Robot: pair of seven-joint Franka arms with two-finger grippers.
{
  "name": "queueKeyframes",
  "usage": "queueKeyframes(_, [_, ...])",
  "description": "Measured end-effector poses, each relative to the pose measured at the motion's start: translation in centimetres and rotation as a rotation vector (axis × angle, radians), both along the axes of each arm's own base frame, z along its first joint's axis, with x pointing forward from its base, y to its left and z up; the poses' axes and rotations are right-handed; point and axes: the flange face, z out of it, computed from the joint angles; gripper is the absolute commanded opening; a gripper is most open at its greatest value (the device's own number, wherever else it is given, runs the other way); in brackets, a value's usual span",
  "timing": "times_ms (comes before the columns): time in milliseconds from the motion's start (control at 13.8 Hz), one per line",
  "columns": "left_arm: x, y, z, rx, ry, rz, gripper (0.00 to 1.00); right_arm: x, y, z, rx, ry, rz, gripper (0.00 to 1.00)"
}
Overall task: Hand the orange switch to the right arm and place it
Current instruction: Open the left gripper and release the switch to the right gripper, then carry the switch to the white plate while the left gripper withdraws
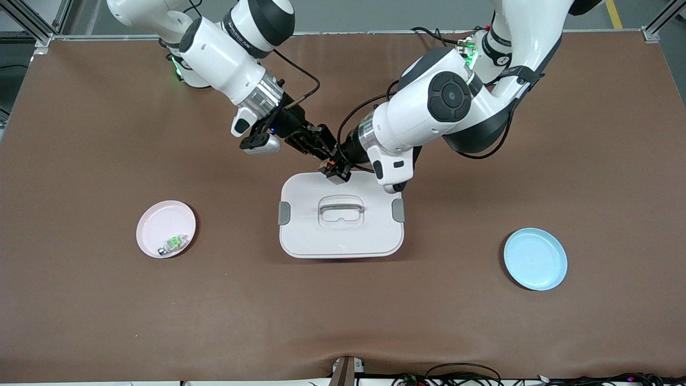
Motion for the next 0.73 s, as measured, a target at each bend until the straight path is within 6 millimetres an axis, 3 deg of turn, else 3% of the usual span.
queueKeyframes(509, [-0.3,-0.3,1.2,-0.014,-0.015,-0.002,1.0,-0.2,0.3,-0.1,-0.014,-0.012,0.028,0.0])
queueKeyframes(727, [0.3,0.8,2.4,-0.014,-0.04,0.018,1.0,0.0,-0.2,-0.7,-0.092,-0.097,0.196,0.0])
